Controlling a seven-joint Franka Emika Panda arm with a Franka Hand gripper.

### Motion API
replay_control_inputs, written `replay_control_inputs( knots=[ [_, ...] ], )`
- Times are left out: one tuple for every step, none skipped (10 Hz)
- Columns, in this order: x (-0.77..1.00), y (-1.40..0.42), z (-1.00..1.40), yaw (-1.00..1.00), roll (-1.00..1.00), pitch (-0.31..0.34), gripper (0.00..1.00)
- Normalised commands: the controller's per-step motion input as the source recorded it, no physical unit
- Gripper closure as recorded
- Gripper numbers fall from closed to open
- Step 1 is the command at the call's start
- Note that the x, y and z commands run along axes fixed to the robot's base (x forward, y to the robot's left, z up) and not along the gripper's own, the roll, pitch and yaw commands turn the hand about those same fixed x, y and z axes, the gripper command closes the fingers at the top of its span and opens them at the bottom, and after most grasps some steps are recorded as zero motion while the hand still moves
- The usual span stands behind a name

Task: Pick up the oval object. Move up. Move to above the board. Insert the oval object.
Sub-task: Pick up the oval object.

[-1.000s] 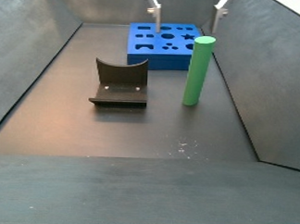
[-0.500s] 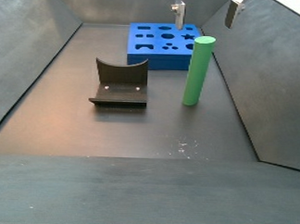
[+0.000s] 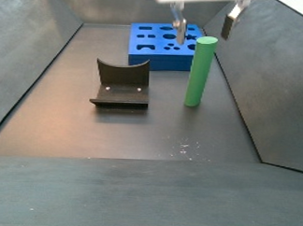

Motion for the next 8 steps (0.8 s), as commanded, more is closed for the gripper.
replay_control_inputs(
  knots=[
    [0.0,-0.02,-0.51,0.23,-0.05,0.0,0.0],
    [0.01,-0.03,-0.51,0.23,-0.05,0.0,0.0],
    [0.0,0.0,0.0,0.0,0.04,0.019,0.0],
    [0.0,0.0,0.0,0.0,0.0,0.0,1.0],
    [-0.03,0.0,0.0,0.0,0.0,0.0,1.0],
    [0.0,0.0,0.0,0.0,0.0,0.0,1.0],
    [0.0,0.0,0.0,0.0,0.0,0.0,1.0],
    [0.0,0.0,0.0,0.0,0.0,0.0,1.0]
  ],
)
